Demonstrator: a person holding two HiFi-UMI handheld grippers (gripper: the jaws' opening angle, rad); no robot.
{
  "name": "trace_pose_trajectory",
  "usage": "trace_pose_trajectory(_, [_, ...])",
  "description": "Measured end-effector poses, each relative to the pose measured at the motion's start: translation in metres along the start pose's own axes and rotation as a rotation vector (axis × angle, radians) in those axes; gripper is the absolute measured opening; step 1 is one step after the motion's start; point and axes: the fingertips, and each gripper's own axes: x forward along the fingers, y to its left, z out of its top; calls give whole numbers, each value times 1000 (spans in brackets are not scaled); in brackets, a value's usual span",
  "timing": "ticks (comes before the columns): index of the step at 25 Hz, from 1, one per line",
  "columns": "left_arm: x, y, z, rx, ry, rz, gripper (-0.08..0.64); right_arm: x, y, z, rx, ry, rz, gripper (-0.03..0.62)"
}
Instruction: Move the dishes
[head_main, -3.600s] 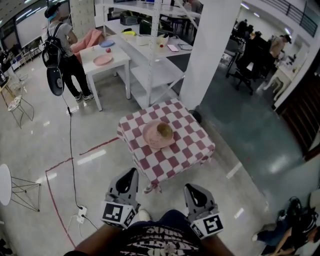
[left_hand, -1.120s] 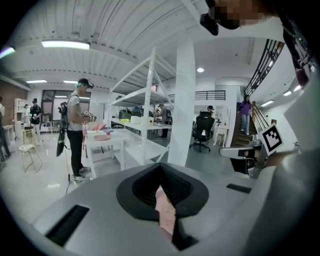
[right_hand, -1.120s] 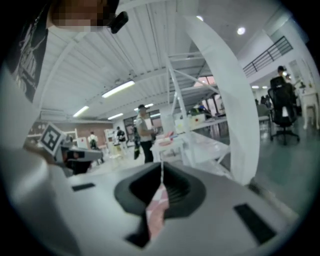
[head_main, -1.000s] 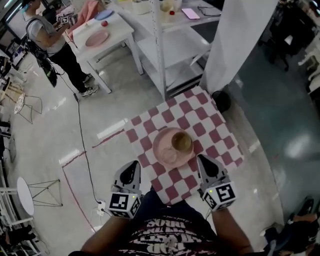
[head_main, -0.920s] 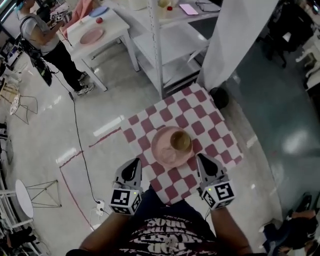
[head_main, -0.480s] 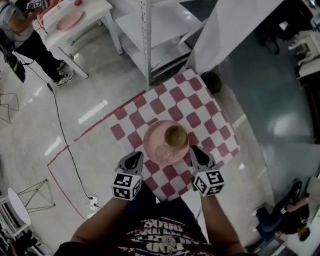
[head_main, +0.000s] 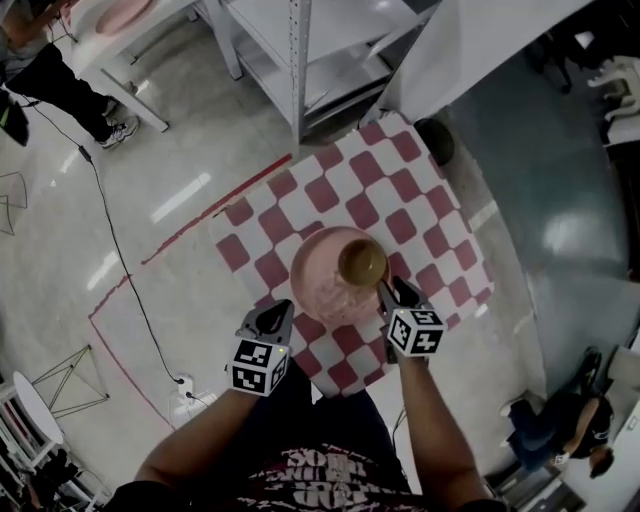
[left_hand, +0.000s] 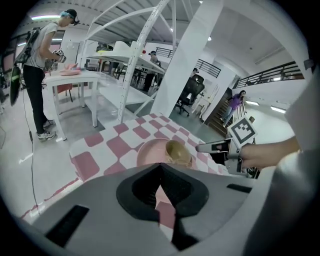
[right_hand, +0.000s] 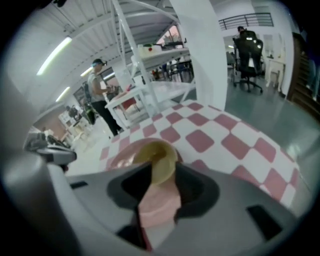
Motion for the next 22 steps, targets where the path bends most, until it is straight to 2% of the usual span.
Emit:
trace_pose_trajectory(5, [1,-3,-4,-10,9,-39,31,31,-15,-18,113,92,-32,161])
trace_pose_trajectory(7, [1,-3,-9,-15,20,-47,31,42,-19,-25,123,137,-64,158])
trace_pose_trajectory(9, [1,-5,-15,-15,39,-60,31,47,-25,-29,128,162,-111,89])
trace_pose_trajectory(12, [2,-15,-21,3,53,-98,31,38,-35,-20,177,120,-157,41])
trace_pose_trajectory(15, [4,-21,-27,11,58,-115,31,22,-37,-9,169,84,-167,37])
trace_pose_trajectory(22, [1,-39,-18,-11,23,-68,31,-22,-54,7,164,49,-120,37])
